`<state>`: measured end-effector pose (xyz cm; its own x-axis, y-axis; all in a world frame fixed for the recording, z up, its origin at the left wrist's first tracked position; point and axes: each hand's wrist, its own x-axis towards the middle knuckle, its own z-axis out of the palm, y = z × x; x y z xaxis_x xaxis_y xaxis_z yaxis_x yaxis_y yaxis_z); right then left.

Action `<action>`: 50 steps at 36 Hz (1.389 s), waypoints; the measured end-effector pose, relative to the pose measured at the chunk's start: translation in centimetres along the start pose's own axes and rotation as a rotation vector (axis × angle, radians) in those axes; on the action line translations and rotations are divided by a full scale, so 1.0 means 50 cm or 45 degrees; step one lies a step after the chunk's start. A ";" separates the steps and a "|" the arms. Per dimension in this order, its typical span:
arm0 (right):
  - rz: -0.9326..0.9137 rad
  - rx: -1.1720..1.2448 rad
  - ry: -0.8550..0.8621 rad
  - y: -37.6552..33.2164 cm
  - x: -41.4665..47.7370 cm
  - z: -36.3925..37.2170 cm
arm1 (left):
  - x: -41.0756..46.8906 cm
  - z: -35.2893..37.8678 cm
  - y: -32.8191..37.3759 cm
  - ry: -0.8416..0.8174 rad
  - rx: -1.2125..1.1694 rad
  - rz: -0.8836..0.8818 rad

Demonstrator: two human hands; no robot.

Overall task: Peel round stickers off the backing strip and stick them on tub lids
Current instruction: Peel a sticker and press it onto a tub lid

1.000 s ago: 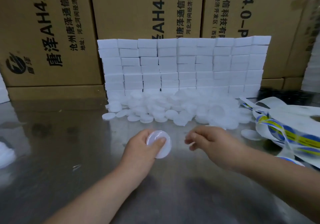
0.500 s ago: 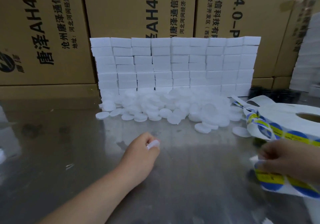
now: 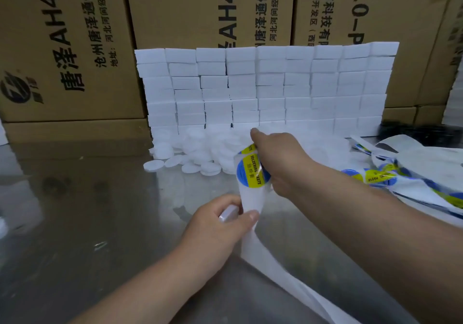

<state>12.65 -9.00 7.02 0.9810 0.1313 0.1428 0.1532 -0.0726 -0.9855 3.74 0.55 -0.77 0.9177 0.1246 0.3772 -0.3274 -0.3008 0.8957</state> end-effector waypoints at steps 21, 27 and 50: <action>-0.425 -0.201 -0.288 0.156 -0.097 -0.089 | 0.014 0.015 0.024 0.418 0.157 -0.105; -0.480 -0.259 -0.285 0.156 -0.097 -0.094 | 0.024 0.028 0.037 0.145 0.700 0.098; -0.566 -0.101 -0.485 0.154 -0.114 -0.097 | 0.009 0.012 0.009 0.056 0.708 0.338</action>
<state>8.80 -15.11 -0.93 0.7109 0.5111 0.4831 0.5626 -0.0010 -0.8267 4.13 -0.08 -0.33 0.8071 0.0131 0.5903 -0.3660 -0.7734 0.5176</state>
